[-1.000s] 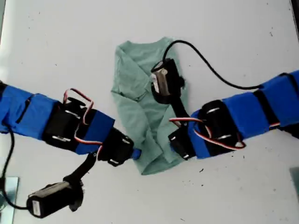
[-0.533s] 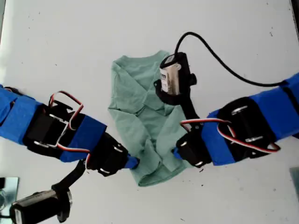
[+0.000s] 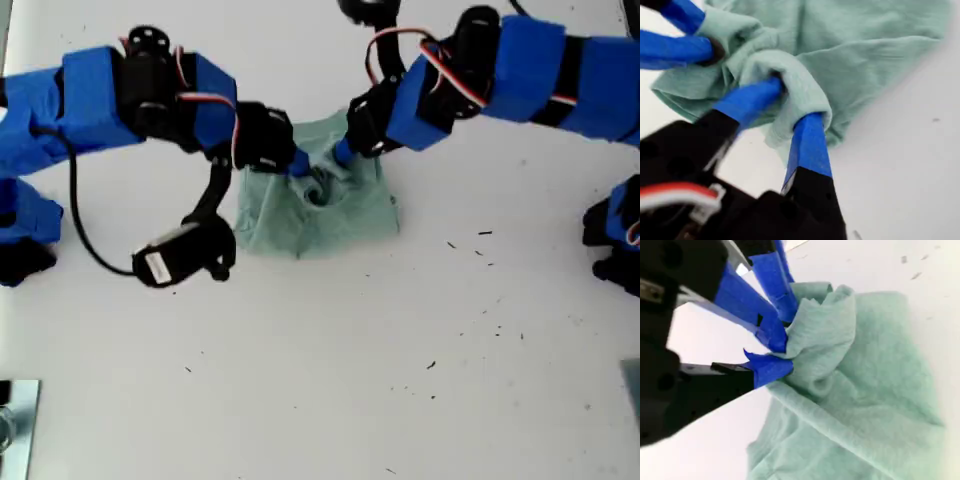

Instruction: Fold t shirt

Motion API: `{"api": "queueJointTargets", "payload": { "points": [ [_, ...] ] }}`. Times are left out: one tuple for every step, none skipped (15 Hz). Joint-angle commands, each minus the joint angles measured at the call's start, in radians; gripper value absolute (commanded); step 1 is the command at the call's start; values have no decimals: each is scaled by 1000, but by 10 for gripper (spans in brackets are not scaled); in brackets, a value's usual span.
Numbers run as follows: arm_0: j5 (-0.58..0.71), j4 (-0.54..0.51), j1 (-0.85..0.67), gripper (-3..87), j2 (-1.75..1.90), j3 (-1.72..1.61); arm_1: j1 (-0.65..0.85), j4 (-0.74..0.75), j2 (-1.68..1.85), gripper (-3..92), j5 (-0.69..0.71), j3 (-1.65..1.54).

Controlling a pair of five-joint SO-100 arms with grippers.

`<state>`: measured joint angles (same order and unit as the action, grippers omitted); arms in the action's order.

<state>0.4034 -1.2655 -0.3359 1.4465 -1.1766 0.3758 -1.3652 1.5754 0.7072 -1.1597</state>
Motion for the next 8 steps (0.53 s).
{"api": "queueJointTargets", "payload": {
  "points": [
    [9, -37, -115, 250, 227, -11, 118, 67, 124, 305, 49, 44],
    [9, -37, -169, 293, 348, -89, 183, 101, 235, 289, 18, -38],
    [14, -37, -206, 292, 465, -193, 233, 117, 360, 289, -17, -152],
    [2, -35, -224, 273, 597, -333, 279, 107, 522, 289, -54, -307],
    [-26, 5, -230, 267, 770, -529, 322, 150, 750, 286, -74, -518],
    [-60, 69, -227, 253, 977, -758, 354, 167, 986, 280, -66, -718],
    [-87, 120, -207, 243, 1193, -986, 365, 120, 1198, 276, -71, -868],
    [-123, 155, -153, 216, 1388, -1186, 333, 81, 1387, 271, -92, -1015]
  ]
}}
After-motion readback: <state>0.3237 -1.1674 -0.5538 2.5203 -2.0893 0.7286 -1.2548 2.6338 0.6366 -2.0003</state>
